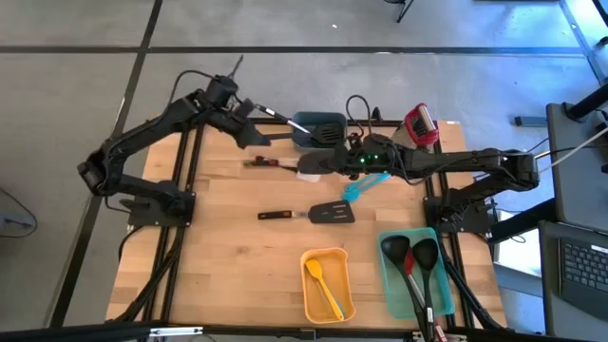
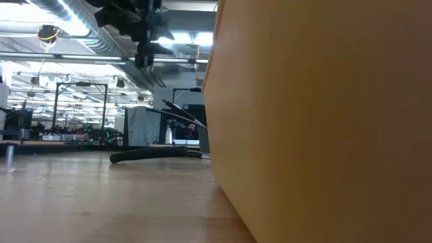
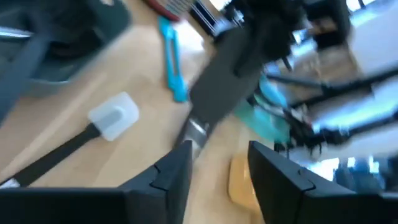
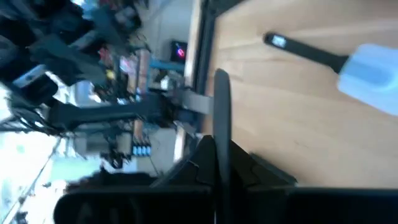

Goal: Pick & Place Kitchen Items
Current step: Put the large black spatula into the blue bin

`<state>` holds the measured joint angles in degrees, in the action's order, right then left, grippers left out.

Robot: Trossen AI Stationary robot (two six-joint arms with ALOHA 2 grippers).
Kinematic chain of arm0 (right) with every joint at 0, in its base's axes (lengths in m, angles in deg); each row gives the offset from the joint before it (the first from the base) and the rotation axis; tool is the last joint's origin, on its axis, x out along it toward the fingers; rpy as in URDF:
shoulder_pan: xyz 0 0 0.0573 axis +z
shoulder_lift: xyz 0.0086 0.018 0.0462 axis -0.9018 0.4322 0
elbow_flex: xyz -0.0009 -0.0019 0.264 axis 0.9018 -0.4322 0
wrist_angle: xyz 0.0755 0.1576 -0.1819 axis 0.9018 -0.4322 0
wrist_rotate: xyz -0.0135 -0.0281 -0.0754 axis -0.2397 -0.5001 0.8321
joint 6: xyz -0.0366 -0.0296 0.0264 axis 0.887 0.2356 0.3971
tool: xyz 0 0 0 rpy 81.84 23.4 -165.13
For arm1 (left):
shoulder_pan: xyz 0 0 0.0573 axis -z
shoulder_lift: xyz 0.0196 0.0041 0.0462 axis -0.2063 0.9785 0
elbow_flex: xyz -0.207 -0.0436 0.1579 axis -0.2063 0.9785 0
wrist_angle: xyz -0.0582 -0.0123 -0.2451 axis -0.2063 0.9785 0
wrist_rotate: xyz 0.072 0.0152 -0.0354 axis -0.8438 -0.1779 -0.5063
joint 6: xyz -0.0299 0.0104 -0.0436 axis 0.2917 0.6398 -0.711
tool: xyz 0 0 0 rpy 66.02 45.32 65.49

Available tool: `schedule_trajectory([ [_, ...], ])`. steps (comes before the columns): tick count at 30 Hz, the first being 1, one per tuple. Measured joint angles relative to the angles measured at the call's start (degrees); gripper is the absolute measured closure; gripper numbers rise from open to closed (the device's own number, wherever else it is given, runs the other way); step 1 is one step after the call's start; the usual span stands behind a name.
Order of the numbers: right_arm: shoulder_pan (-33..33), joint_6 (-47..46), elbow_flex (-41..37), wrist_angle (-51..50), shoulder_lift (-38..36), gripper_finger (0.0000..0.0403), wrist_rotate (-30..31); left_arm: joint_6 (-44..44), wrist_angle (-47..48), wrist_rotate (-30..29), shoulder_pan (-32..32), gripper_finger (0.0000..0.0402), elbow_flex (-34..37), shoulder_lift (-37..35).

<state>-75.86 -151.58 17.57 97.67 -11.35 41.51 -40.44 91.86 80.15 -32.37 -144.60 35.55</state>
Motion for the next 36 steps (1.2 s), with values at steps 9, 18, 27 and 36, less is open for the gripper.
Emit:
schedule_trajectory([
  [9,2.7,0.2,0.1,2.9,-0.5,0.0402,9.4,-8.8,0.0,-1.0,-8.2,0.0192,0.0,-0.2],
  [18,3.7,4.1,0.3,2.9,-4.0,0.0402,11.0,-8.4,4.1,10.5,-19.3,0.019,0.0,0.4],
  [27,-1.4,10.0,-0.1,-1.5,-8.7,0.0402,3.1,-11.8,5.8,11.6,-19.5,0.0191,0.0,0.5],
  [36,-8.6,7.1,-15.5,6.9,-18.9,0.0402,-0.2,-17.8,-2.1,2.2,-13.7,0.0195,0.0,0.5],
])
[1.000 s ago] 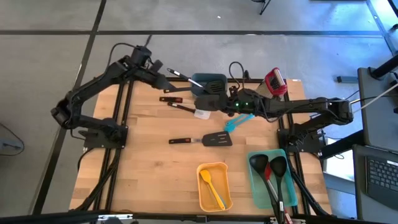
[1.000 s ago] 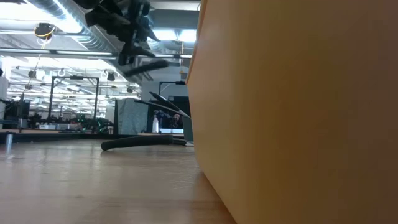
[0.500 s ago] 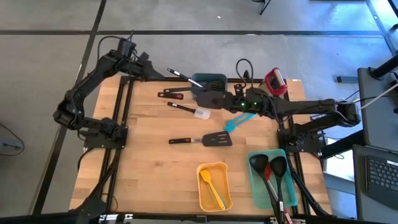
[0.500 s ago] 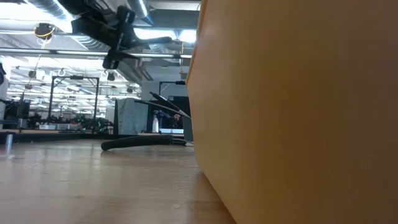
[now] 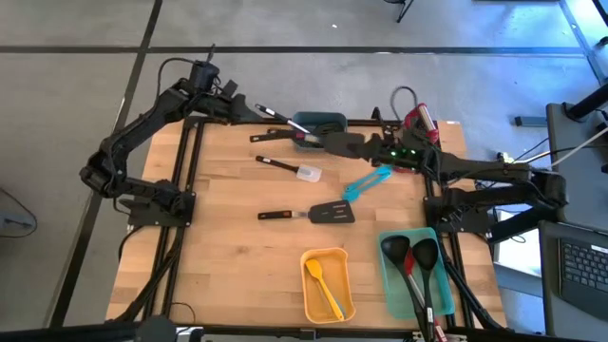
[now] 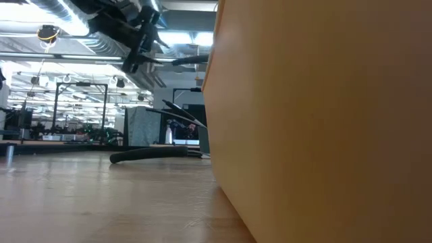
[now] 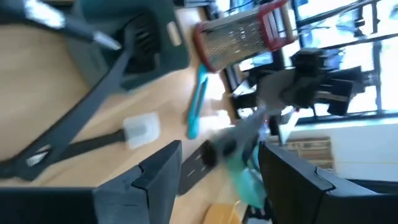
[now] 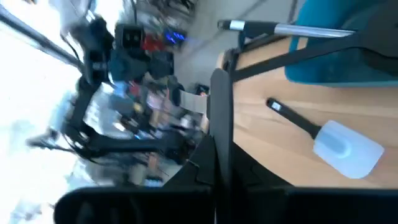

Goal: Pick & Place Kitchen Items
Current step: Put the large black spatula into the blue bin

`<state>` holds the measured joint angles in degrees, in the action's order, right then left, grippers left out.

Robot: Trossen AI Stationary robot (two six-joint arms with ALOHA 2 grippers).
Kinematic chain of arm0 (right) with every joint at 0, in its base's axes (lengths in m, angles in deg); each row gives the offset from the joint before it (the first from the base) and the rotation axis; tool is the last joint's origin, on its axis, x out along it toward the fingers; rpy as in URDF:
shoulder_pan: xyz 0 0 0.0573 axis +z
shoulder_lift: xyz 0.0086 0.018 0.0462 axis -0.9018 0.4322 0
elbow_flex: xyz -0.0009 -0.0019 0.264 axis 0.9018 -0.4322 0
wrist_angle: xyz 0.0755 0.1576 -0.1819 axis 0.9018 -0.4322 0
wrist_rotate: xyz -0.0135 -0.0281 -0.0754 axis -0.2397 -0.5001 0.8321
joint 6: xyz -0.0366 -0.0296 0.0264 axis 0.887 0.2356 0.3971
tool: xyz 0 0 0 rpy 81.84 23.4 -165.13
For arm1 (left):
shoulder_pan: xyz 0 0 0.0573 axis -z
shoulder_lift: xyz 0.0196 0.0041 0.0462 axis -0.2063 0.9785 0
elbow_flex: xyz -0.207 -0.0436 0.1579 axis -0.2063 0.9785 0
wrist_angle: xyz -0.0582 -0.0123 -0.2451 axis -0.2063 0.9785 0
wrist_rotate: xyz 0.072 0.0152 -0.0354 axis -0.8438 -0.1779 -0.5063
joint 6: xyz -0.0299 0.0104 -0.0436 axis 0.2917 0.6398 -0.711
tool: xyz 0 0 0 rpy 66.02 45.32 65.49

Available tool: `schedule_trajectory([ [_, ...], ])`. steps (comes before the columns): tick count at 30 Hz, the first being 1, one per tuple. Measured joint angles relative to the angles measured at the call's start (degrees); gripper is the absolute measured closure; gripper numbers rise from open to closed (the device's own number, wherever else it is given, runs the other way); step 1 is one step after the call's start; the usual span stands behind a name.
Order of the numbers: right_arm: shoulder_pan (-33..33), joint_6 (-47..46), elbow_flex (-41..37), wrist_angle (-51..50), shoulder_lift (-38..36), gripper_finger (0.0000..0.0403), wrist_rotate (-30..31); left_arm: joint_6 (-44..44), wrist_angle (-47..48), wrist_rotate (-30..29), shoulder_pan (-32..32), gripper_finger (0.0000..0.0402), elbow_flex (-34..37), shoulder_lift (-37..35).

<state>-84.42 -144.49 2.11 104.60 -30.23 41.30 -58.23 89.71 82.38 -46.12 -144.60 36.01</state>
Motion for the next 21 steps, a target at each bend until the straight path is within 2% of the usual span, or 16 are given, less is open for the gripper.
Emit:
schedule_trajectory([
  [3,-0.7,-3.8,-6.5,10.8,-3.1,0.0402,1.7,-4.0,-5.8,0.2,1.0,0.0196,0.0,0.2],
  [6,-0.7,-5.1,-9.5,18.0,-4.3,0.0402,3.1,-9.5,-12.3,1.0,2.4,0.0196,0.0,1.3],
  [14,-0.7,-4.9,-9.4,18.2,-4.7,0.0402,3.7,-21.9,-30.2,1.8,8.5,0.0197,0.0,6.2],
  [21,-0.7,-4.6,-9.4,18.5,-6.0,0.0402,3.8,-27.8,-39.8,1.9,10.1,0.0197,0.1,7.8],
])
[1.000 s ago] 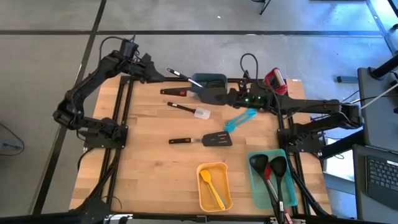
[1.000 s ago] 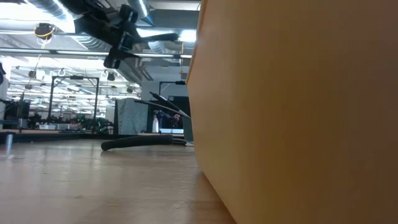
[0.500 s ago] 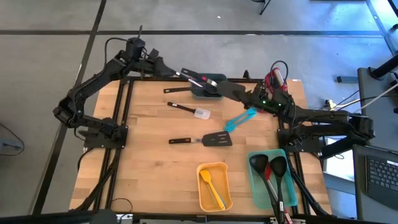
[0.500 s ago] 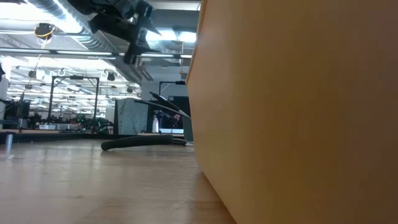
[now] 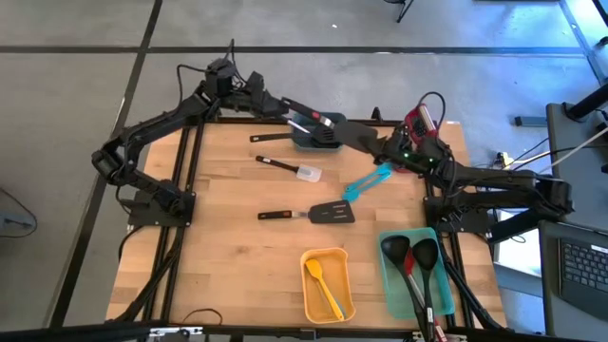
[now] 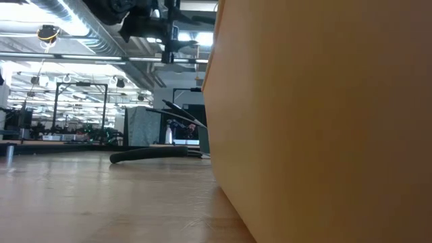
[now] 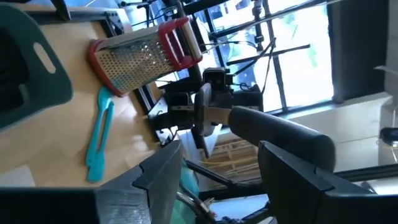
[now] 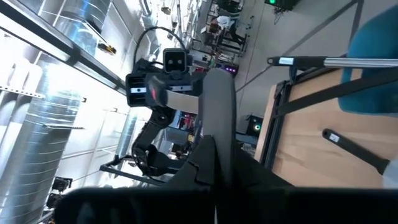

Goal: Pick & Place Kitchen Items
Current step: Put the large black spatula into the blue bin

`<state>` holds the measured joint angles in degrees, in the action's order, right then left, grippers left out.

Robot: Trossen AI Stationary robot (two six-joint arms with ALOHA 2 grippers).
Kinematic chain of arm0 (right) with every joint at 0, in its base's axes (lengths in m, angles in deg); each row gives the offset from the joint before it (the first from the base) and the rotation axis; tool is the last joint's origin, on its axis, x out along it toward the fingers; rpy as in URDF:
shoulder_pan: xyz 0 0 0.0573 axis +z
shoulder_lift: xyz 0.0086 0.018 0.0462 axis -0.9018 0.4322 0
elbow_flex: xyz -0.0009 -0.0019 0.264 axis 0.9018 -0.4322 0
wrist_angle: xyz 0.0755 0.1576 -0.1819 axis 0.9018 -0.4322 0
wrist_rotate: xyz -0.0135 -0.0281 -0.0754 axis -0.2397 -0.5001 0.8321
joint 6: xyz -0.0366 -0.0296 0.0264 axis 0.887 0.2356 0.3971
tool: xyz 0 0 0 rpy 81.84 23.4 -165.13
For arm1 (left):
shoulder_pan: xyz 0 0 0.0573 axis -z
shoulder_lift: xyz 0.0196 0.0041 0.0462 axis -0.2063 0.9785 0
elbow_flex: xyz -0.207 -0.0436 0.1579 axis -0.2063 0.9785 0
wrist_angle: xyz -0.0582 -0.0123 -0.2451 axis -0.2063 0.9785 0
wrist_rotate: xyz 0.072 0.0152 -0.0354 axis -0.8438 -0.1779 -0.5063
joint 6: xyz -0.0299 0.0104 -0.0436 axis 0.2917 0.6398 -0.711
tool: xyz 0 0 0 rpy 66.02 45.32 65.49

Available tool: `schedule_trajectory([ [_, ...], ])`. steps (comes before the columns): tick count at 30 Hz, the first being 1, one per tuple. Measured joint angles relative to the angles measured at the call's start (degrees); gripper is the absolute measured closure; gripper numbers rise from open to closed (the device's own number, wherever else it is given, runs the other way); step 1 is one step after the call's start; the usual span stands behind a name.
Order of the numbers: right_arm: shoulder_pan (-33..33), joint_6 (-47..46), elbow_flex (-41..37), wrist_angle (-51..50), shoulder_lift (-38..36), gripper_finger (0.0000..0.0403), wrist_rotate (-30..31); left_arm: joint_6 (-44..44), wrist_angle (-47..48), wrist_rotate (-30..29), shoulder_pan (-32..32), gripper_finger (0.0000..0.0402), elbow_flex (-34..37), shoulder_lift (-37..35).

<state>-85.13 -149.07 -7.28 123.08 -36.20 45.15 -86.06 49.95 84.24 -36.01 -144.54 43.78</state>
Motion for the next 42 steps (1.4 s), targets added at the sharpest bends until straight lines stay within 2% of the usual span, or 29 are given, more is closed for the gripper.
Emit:
schedule_trajectory([
  [8,0.0,0.8,0.0,-0.1,-2.4,0.0402,0.8,-3.0,-1.3,7.0,-7.9,0.0198,0.0,-1.7],
  [12,0.0,0.9,0.1,-0.6,-2.8,0.0402,0.7,-3.9,-1.4,10.0,-7.8,0.0196,0.0,-1.9],
  [22,0.2,0.8,0.1,-4.2,-2.6,0.0402,0.4,-5.3,-5.9,8.5,-1.5,0.0196,0.0,-1.6],
  [42,0.3,0.9,0.1,-4.8,-2.6,0.0402,-1.5,-6.2,-7.1,3.8,3.3,0.0198,0.0,-1.2],
])
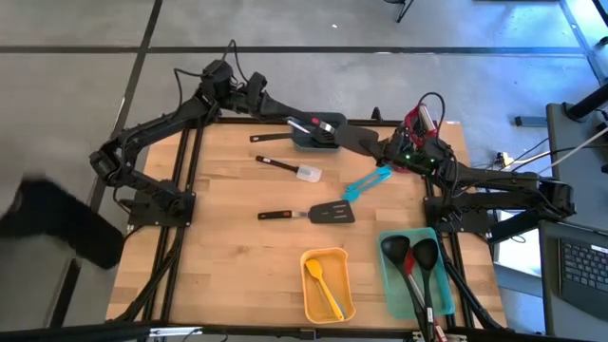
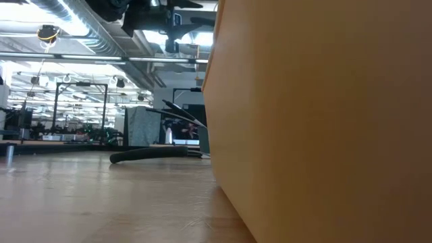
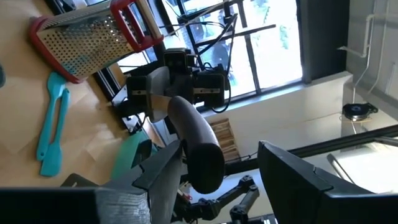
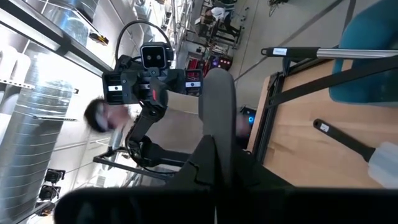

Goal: Pick & Place Kitchen Items
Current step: Put the large black spatula into the blue bin

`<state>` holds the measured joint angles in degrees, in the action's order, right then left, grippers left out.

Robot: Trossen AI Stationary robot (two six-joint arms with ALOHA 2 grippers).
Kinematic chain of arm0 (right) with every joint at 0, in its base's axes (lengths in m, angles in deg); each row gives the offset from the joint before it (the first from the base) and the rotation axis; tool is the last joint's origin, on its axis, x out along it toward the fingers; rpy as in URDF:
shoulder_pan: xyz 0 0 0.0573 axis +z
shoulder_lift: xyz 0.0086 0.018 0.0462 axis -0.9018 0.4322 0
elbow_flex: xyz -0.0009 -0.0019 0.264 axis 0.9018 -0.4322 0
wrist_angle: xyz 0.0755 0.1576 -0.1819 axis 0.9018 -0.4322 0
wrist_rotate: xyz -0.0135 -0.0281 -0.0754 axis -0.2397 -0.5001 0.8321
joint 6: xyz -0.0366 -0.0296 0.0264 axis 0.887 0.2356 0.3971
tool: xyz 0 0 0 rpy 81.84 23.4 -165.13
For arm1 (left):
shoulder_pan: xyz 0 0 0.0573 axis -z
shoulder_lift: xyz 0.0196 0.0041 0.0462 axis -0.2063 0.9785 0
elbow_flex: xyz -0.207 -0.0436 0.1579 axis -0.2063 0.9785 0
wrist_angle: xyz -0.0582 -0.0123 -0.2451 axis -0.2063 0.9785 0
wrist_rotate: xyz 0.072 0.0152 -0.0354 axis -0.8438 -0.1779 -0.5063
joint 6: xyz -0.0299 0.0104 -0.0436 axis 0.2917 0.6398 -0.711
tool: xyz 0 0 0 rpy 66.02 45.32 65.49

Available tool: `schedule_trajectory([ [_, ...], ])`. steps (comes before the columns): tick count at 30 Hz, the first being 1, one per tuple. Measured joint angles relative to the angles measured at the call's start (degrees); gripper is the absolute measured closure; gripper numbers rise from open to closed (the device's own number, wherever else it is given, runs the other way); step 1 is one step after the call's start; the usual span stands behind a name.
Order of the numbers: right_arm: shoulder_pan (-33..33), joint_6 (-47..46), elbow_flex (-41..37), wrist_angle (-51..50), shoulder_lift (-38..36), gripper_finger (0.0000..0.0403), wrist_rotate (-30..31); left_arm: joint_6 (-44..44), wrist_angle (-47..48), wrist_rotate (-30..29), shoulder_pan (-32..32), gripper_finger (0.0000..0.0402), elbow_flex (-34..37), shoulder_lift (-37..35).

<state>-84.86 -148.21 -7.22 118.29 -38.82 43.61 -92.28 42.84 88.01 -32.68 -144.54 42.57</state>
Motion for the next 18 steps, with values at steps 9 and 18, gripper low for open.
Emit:
schedule_trajectory([
  [9,0.0,-0.3,0.0,-1.5,0.0,0.0402,-0.9,2.1,3.5,-2.1,1.2,0.0197,0.0,0.0],
  [18,0.0,-2.4,0.0,-2.4,0.0,0.0402,-1.7,5.5,8.4,-2.7,1.5,0.0197,0.0,0.0],
])
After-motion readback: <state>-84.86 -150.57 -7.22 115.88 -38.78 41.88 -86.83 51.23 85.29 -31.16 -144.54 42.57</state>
